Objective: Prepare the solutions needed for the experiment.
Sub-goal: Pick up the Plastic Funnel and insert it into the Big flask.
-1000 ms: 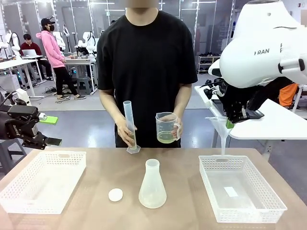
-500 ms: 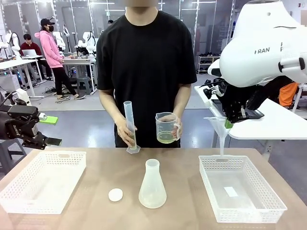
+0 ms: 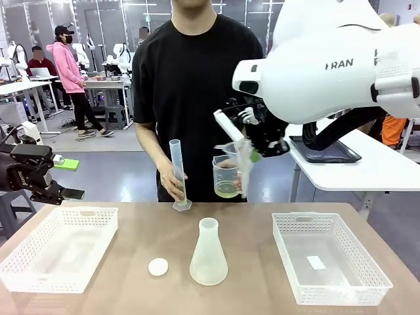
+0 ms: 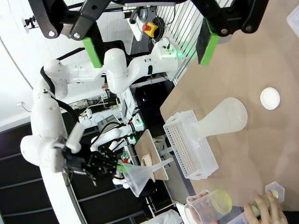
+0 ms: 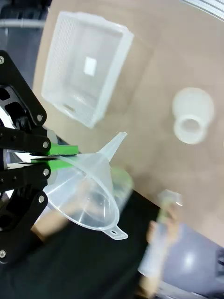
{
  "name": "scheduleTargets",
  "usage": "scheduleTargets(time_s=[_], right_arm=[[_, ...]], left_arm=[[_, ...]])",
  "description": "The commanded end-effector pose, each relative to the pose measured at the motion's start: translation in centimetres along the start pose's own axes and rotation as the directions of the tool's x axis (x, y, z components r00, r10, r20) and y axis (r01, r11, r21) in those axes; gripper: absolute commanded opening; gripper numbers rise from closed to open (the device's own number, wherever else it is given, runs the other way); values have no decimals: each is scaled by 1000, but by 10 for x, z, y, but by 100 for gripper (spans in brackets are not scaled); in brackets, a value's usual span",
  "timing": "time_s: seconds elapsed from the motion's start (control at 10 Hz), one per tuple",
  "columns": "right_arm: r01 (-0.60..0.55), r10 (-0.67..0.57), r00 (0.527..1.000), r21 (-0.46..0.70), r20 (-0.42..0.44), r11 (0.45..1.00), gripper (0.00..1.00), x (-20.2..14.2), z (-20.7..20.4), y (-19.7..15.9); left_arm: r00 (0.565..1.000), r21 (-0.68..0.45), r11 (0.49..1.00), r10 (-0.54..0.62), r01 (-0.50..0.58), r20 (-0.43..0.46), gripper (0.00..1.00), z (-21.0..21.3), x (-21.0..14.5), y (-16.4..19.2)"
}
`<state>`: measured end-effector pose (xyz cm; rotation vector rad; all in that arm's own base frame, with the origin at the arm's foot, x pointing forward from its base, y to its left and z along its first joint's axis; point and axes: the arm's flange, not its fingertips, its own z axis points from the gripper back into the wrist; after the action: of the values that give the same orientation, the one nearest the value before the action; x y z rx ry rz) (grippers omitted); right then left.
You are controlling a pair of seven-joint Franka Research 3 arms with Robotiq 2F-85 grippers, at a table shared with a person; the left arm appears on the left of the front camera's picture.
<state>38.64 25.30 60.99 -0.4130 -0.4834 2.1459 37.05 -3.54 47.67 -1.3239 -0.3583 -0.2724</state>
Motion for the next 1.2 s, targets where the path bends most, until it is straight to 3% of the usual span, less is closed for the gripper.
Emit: scheduleTargets(time_s=[0.0, 0.2, 0.4, 0.5, 1.1], right_arm=[[-156, 165, 979, -82, 117, 984, 4, 5, -1, 10], [-255, 272, 953, -135, 134, 958, 4, 18, -1, 8], [-246, 267, 950, -141, 158, 959, 4, 20, -2, 8], [-236, 248, 962, -108, 112, 966, 4, 32, 4, 0], [-247, 262, 957, -123, 126, 961, 4, 32, -4, 6]], left_arm=[[1000, -26, 1000, -6, 7, 15, 100, -2, 2, -1], [1000, -26, 1000, -6, 7, 15, 100, -2, 2, -1], [1000, -26, 1000, -6, 7, 15, 100, -2, 2, -1], [1000, -26, 1000, -6, 7, 15, 100, -2, 2, -1], [1000, -26, 1000, -6, 7, 15, 100, -2, 2, -1]])
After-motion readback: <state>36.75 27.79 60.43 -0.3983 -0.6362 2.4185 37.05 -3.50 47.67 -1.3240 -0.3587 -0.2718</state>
